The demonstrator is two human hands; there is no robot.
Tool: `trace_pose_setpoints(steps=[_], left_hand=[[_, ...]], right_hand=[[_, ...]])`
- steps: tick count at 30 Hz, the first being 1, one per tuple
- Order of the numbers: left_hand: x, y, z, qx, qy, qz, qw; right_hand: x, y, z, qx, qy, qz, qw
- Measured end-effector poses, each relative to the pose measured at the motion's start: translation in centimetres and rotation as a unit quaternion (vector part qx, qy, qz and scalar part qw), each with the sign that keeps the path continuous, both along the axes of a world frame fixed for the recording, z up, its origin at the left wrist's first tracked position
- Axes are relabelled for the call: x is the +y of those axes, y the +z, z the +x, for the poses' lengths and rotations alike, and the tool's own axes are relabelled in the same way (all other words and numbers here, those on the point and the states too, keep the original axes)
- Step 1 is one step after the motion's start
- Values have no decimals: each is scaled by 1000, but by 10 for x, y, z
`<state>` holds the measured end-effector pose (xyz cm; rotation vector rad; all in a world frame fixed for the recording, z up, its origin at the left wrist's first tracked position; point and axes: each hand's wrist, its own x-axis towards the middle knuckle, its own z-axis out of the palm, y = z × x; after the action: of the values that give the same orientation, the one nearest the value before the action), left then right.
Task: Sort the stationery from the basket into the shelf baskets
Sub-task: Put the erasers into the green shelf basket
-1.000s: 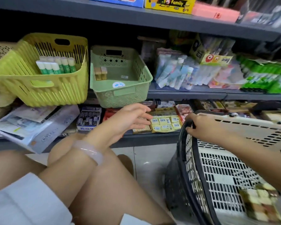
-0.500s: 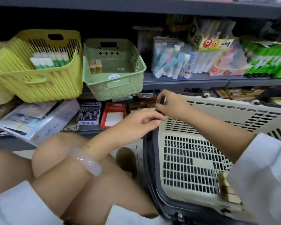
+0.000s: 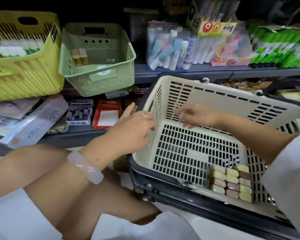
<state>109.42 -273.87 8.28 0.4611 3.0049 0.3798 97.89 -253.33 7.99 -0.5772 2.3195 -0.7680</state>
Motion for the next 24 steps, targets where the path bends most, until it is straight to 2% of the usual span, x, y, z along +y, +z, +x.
trace_pose_setpoints(steps=[2, 3, 6, 9, 14, 17, 20, 24], left_hand=[[19, -1, -5, 34, -11, 0, 999], [32, -2, -6, 19, -27, 22, 999], [59, -15, -5, -162, -58, 72, 983], [53, -29, -6, -249, -47, 5, 967], [34, -29, -13, -253, 3, -8, 967], [28, -25, -17, -276, 18, -3, 961], [32, -23, -21, -311, 21, -12, 950], [50, -21, -23, -316, 20, 66, 946]], right_hand=[[25, -15, 10, -23, 86, 110, 990], [34, -22, 16, -24, 127, 155, 979], [62, -48, 34, -57, 206, 265, 940], [92, -71, 48, -86, 247, 345, 901], [120, -88, 56, -84, 254, 333, 904], [120, -98, 67, -19, 268, 293, 918], [117, -113, 82, 57, 297, 280, 911], [122, -119, 83, 81, 294, 269, 914]])
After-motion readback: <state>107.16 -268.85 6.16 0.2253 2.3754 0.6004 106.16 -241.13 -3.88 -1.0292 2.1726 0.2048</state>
